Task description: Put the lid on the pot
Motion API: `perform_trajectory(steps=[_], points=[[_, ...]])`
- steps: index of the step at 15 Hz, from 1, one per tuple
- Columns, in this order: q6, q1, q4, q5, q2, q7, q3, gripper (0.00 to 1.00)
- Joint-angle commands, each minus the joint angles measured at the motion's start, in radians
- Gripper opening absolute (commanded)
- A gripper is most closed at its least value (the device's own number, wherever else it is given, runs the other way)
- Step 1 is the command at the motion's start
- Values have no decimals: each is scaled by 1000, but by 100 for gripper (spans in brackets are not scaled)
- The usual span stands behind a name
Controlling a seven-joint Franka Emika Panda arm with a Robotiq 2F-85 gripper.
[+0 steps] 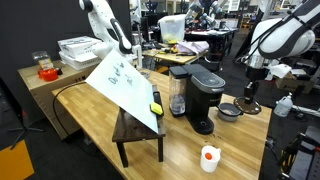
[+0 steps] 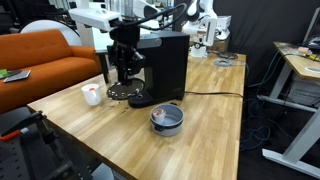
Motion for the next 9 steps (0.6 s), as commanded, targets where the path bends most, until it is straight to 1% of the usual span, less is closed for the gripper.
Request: perform_trajectory(steps=[1, 6, 9], points=[[23, -22, 83, -36, 112, -6, -5, 8], [45, -59, 224, -50, 255, -33, 4, 8], [46, -85, 314, -29, 328, -49, 18, 8]])
